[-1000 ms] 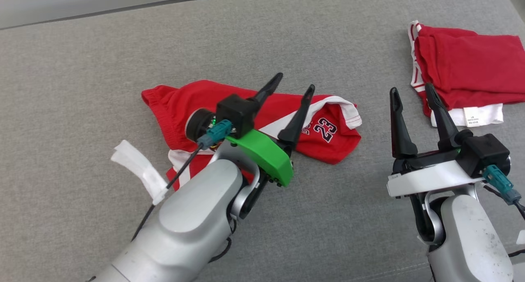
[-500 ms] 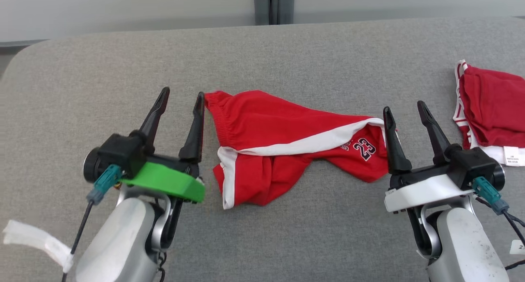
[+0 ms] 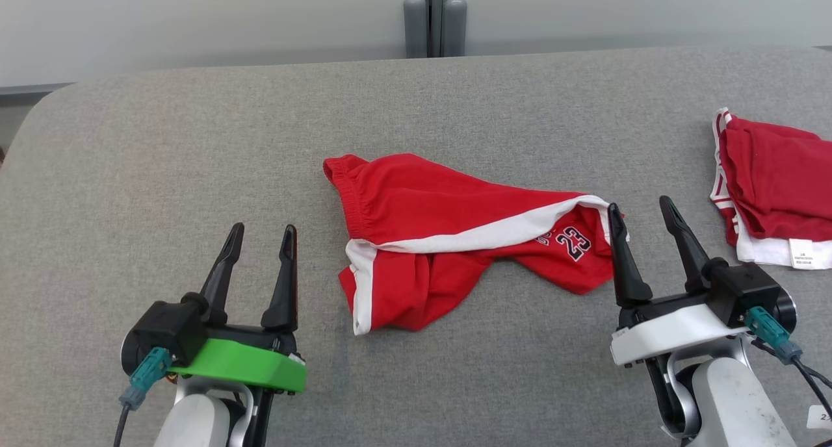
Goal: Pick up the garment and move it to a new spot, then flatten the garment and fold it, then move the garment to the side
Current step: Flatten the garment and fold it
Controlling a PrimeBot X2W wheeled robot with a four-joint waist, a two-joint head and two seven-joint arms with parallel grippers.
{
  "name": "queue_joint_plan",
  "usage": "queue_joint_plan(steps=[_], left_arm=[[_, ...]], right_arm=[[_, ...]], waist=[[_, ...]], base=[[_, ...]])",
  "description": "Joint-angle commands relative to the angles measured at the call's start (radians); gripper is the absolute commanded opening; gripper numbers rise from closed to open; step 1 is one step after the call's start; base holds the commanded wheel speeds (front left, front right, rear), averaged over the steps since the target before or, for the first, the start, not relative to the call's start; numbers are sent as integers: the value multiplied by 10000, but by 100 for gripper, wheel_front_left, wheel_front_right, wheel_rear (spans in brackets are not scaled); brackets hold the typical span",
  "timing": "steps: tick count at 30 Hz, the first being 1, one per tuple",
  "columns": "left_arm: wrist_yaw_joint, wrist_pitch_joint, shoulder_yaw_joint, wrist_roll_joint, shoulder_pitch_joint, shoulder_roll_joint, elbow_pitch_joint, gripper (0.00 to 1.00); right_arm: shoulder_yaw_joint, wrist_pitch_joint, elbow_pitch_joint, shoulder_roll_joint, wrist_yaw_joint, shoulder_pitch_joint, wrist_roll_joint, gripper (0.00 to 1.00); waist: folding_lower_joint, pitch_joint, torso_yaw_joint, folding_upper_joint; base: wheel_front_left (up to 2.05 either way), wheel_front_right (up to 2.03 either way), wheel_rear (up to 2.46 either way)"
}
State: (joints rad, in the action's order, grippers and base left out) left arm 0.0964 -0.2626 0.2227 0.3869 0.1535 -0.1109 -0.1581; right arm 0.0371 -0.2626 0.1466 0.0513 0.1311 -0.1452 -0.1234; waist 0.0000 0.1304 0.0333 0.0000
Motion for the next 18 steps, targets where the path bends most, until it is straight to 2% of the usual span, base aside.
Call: queue_joint_plan(steps=[1,11,13,18], left_arm=[[101,-24,-132,-143,-126,84,-26,100],[335,-24,-362,-518,127,412,-411,100],[348,-15,5,-425,245,356,-677,100],[346,-12,1156,-3,899,-237,-1453,100]], right_arm=[[19,-28,25,13,-7,97,-63,100],[64,-28,76,2,-7,-87,-55,100],[78,-28,73,1,-7,-145,-52,100],[136,-28,52,-1,-7,-288,-74,100]], waist=[[0,16,-22,0],[0,134,-90,0],[0,217,-110,0],[0,521,-182,0]], base=[[0,0,0],[0,0,0],[0,0,0],[0,0,0]])
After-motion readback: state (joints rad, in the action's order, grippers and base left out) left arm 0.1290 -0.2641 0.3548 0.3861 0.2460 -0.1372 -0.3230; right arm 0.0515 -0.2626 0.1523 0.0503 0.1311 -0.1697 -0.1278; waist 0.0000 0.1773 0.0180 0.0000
